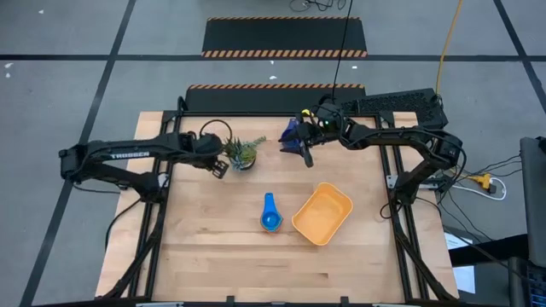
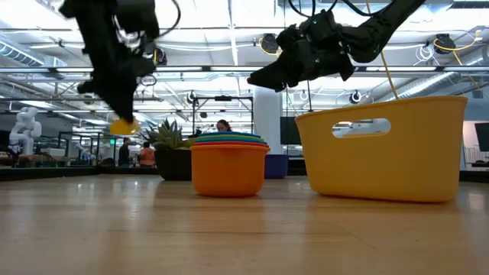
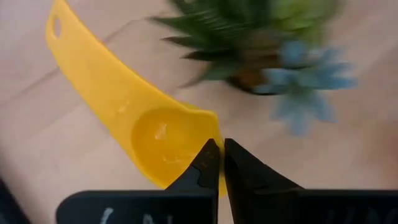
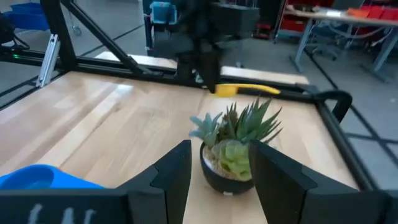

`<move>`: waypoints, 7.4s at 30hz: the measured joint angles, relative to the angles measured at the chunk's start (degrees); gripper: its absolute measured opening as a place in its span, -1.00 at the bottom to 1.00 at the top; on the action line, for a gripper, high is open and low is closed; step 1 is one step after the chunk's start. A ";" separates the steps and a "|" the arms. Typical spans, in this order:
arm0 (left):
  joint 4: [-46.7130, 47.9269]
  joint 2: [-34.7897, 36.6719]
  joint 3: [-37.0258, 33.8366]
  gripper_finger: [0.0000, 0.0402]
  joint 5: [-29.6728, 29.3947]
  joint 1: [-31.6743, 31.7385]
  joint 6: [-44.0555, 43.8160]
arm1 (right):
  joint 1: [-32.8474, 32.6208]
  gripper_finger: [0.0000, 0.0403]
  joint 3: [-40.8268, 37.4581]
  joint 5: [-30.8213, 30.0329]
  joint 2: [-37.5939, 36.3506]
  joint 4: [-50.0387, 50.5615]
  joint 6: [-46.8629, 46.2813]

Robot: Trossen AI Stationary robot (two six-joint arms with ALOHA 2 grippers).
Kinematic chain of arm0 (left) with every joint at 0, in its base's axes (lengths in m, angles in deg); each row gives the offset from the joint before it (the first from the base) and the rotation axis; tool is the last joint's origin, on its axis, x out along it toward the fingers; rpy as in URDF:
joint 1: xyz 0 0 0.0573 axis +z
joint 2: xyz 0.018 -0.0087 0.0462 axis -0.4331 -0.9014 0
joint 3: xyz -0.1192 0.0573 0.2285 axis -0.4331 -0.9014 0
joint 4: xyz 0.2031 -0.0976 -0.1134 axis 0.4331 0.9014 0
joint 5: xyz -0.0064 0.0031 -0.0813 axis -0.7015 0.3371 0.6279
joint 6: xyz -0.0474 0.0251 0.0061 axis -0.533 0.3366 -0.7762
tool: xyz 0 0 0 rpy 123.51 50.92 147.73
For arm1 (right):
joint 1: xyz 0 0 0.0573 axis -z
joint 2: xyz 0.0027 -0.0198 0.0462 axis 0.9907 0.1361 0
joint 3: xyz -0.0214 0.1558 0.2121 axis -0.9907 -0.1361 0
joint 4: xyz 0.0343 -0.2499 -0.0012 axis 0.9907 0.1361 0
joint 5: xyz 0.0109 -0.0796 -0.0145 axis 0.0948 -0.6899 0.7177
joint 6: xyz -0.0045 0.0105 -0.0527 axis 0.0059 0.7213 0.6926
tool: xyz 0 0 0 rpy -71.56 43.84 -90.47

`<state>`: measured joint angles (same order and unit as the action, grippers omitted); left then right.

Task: Nest measuring cups in basket
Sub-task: Stack the yellow measuring cup on the light blue measuring cups, then stack the measuring cups on the purple measuring cup

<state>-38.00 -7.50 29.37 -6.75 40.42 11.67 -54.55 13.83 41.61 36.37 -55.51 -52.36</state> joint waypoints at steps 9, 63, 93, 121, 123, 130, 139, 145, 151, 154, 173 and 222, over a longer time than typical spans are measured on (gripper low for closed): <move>4.37 -7.96 17.61 -0.96 -3.56 -14.97 -13.43 | 1.30 -0.24 0.00 -2.76 0.00 -2.99 0.87; -0.08 -48.80 47.62 -0.84 8.52 -29.89 -36.27 | 14.04 -0.24 -7.58 -2.78 -14.95 2.90 1.33; 17.03 -43.80 47.63 -0.32 7.69 -32.99 -35.89 | 13.91 -0.24 -7.61 -2.56 -14.95 1.61 -2.24; 3.94 -44.36 26.67 -0.32 4.69 -25.90 -20.04 | 13.89 -0.24 -7.61 -2.56 -14.95 1.21 -3.40; 4.96 -44.36 26.65 -0.32 2.17 -24.14 -16.09 | 13.89 -0.24 -7.61 -2.56 -14.95 1.21 -3.43; -15.13 -44.29 28.12 -0.32 -0.47 -19.71 3.85 | 13.89 -0.24 -7.61 -2.56 -14.95 1.53 -3.77; -0.11 -44.25 32.24 -0.32 -1.43 -21.10 0.83 | 13.89 -0.24 -7.61 -2.56 -14.95 1.84 -3.77; 5.20 -43.94 32.40 -0.32 -1.60 -23.25 -5.22 | 13.89 -0.24 -7.61 -2.56 -14.95 2.08 -3.84; 6.03 -42.90 32.48 -0.32 -1.43 -27.59 -12.99 | 13.81 -0.24 -7.61 -2.43 -14.95 3.34 -3.21; 6.03 -41.74 32.46 -0.32 -1.40 -30.07 -14.75 | 12.90 -0.24 -7.59 -2.70 -14.95 7.23 0.15; 7.73 -28.96 32.40 -0.32 -22.58 -39.75 -16.44 | -16.83 -0.24 4.00 -19.36 -14.44 32.56 9.88; 5.50 -30.13 17.97 -0.32 -55.05 -61.85 -41.88 | -34.47 0.38 47.52 -31.12 26.35 76.73 -2.14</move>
<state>-32.50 -37.63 47.34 -61.80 -21.44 -30.21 -89.02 61.34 10.49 62.73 21.21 -54.50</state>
